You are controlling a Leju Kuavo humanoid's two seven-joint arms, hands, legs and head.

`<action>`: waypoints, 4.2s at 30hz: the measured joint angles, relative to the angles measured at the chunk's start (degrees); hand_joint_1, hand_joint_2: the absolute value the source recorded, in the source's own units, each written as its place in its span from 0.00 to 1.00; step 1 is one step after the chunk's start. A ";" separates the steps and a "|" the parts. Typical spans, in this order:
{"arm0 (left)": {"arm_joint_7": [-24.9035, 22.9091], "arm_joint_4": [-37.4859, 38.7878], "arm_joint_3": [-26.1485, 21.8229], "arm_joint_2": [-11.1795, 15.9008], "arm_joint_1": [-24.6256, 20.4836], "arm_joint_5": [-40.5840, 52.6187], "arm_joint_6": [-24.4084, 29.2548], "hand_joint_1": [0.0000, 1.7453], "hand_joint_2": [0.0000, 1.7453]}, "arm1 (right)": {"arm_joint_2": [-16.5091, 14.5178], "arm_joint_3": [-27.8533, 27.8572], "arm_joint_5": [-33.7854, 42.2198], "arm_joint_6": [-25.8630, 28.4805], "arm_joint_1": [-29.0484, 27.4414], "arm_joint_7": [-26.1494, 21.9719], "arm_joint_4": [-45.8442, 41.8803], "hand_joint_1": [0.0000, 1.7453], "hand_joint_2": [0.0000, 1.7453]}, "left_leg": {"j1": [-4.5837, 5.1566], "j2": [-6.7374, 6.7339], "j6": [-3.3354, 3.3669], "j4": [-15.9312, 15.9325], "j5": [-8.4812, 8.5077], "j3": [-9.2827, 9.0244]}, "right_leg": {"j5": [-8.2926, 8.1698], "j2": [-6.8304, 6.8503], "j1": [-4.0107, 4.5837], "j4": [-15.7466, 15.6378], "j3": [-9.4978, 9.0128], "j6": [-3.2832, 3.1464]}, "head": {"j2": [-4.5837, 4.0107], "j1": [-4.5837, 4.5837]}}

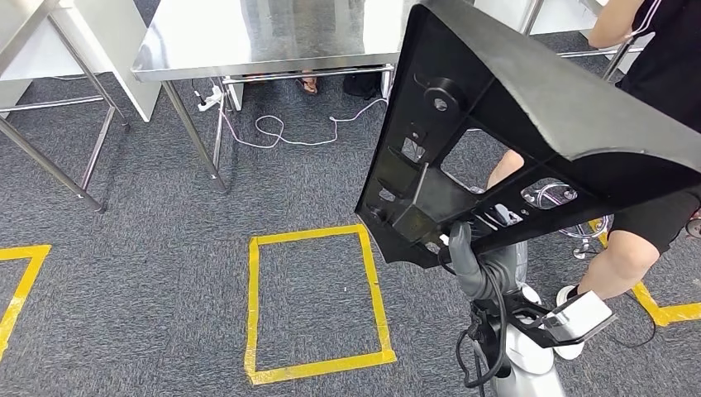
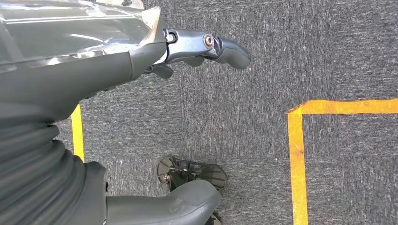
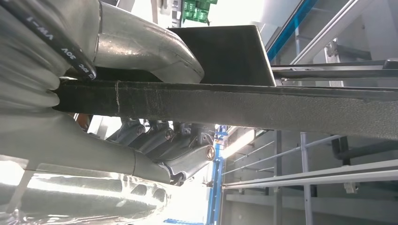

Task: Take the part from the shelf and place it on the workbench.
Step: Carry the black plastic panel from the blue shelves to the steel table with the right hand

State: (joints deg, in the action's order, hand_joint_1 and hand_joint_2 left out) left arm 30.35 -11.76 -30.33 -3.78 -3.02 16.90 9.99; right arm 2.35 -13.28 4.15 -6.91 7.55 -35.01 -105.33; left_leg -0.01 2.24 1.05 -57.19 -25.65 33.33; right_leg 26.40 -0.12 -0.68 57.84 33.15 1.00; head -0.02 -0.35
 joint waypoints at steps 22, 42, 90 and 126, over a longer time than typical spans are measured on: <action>0.16 0.00 -0.21 0.10 -0.01 0.06 -0.96 0.00 1.00 | 0.98 -0.91 0.57 0.15 0.77 0.20 0.04 1.00 1.00 | 0.23 -0.01 0.25 -0.11 -0.11 0.08 | -0.11 -0.01 -0.52 -0.30 -0.13 0.19 | 0.00 -0.01; 0.36 0.07 -0.68 -0.40 -0.07 0.11 -0.23 0.00 1.00 | 0.99 -2.43 0.28 0.76 1.20 0.58 0.47 1.00 1.00 | -2.36 -1.15 -2.16 -4.35 -4.08 0.16 | 0.98 -0.38 -1.79 1.68 0.30 0.23 | 0.00 0.21; -1.32 0.07 -1.30 -0.63 -0.03 1.60 -0.22 0.00 1.00 | 1.42 -2.75 -0.37 0.77 1.25 1.09 1.07 1.00 1.00 | -0.09 -1.98 2.36 0.76 0.07 -0.73 | 6.55 0.16 -0.37 11.70 3.99 0.18 | 0.00 0.33; -1.50 0.13 -1.48 -0.63 0.15 2.29 0.52 0.00 1.00 | 1.62 -3.07 -0.77 0.78 0.97 0.97 1.83 1.00 1.00 | 0.36 -1.38 2.49 0.20 -3.85 -4.47 | 2.32 0.11 0.08 7.44 6.21 1.70 | 0.00 0.01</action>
State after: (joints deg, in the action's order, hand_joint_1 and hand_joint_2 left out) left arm 28.85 -11.63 -31.80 -4.42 -2.87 19.19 10.51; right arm 3.97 -16.35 3.38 -6.13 8.52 -34.04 -103.50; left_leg 0.35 0.86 3.55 -56.98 -29.50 28.87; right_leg 28.72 -0.02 -0.59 65.28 39.36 2.71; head -0.02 -0.34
